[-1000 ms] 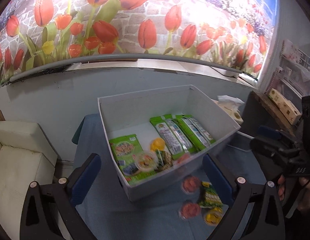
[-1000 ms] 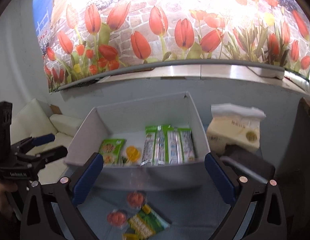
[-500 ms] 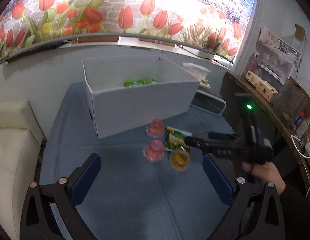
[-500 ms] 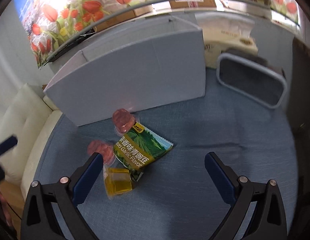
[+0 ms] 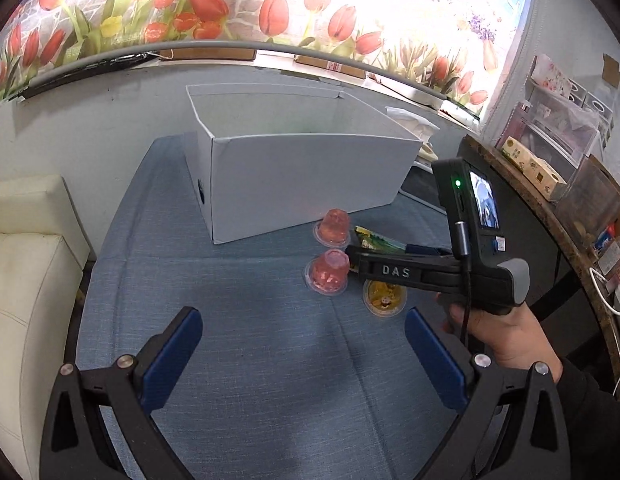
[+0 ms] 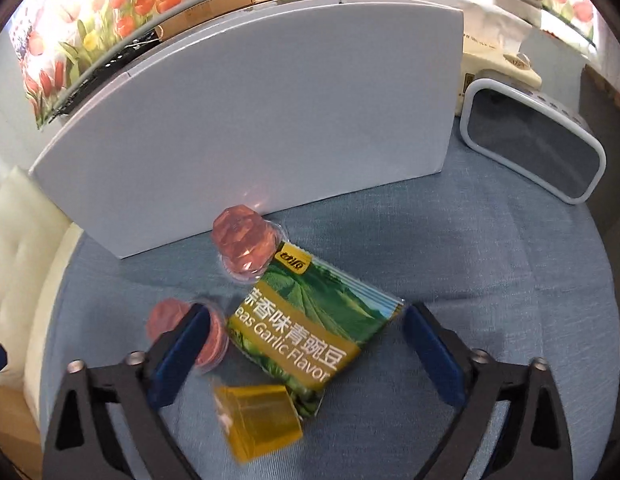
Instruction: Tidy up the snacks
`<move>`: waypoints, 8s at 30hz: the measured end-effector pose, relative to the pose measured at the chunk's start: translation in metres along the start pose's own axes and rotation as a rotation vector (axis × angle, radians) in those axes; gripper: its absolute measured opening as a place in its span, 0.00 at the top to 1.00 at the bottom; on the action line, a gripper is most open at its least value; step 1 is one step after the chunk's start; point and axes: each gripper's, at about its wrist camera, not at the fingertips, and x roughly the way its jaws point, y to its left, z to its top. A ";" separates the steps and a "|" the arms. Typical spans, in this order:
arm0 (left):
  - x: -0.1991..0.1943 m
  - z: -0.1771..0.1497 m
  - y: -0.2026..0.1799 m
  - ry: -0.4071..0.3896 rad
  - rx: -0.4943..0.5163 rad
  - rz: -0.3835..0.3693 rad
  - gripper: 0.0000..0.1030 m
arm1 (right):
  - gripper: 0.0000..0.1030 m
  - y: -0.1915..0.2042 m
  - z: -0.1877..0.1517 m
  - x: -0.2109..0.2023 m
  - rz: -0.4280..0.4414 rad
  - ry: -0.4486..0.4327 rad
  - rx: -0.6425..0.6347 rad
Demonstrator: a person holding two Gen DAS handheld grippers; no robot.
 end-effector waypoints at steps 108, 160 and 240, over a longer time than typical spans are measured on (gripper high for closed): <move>0.009 0.080 0.012 -0.107 0.112 0.093 0.00 | 0.00 -0.010 -0.028 -0.083 0.167 -0.129 -0.045; 0.183 0.057 -0.061 0.043 0.021 0.149 0.55 | 0.67 -0.072 -0.121 -0.138 0.250 -0.196 0.025; -0.041 0.145 -0.004 -0.231 0.066 0.239 0.00 | 0.00 0.001 0.081 -0.175 0.043 -0.439 -0.205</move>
